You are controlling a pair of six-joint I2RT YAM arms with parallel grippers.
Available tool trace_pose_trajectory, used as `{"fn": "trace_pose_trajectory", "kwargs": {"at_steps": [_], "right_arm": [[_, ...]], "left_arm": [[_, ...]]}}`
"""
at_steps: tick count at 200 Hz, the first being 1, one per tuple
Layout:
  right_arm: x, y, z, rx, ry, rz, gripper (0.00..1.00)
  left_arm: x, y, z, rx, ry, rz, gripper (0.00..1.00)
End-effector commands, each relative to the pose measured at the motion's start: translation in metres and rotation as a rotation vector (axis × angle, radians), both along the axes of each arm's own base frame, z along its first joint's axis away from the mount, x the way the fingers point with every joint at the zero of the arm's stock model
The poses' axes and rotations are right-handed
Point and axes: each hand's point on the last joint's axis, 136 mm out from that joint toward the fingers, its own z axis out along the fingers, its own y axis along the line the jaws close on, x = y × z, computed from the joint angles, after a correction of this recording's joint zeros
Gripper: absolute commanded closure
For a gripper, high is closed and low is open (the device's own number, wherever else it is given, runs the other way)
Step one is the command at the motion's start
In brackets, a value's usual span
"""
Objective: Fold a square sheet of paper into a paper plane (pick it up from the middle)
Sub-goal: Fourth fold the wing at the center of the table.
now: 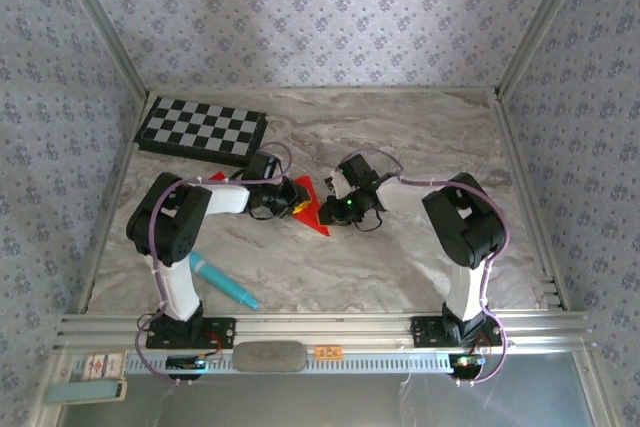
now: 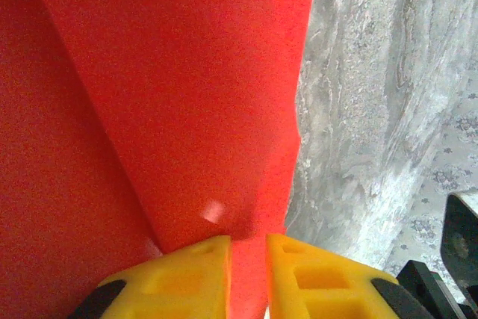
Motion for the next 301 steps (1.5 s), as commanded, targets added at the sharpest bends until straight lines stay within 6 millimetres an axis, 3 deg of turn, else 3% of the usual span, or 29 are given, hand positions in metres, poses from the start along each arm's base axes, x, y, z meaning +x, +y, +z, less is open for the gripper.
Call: {"fn": "trace_pose_trajectory", "kwargs": {"at_steps": [1,165,186,218,234,301], "right_arm": [[-0.002,-0.003,-0.009,-0.044,0.015,0.011,0.83],[-0.011,-0.012,-0.028,-0.132,0.055,0.029,0.84],[-0.011,-0.011,-0.021,-0.117,0.041,0.033,0.84],[0.000,0.002,0.014,-0.035,-0.026,0.037,0.84],[0.005,0.008,0.022,-0.023,-0.047,0.043,0.84],[0.012,0.017,0.006,-0.054,-0.039,0.041,0.89]], "left_arm": [[0.002,-0.003,0.000,-0.001,-0.005,-0.022,0.81],[-0.002,0.006,-0.021,0.068,0.061,0.001,0.81],[-0.005,0.010,-0.027,0.100,0.085,0.005,0.81],[-0.011,0.017,-0.036,0.154,0.122,0.010,0.80],[-0.013,0.019,-0.039,0.171,0.137,0.013,0.81],[-0.018,0.022,-0.050,0.206,0.185,0.023,0.83]]}}
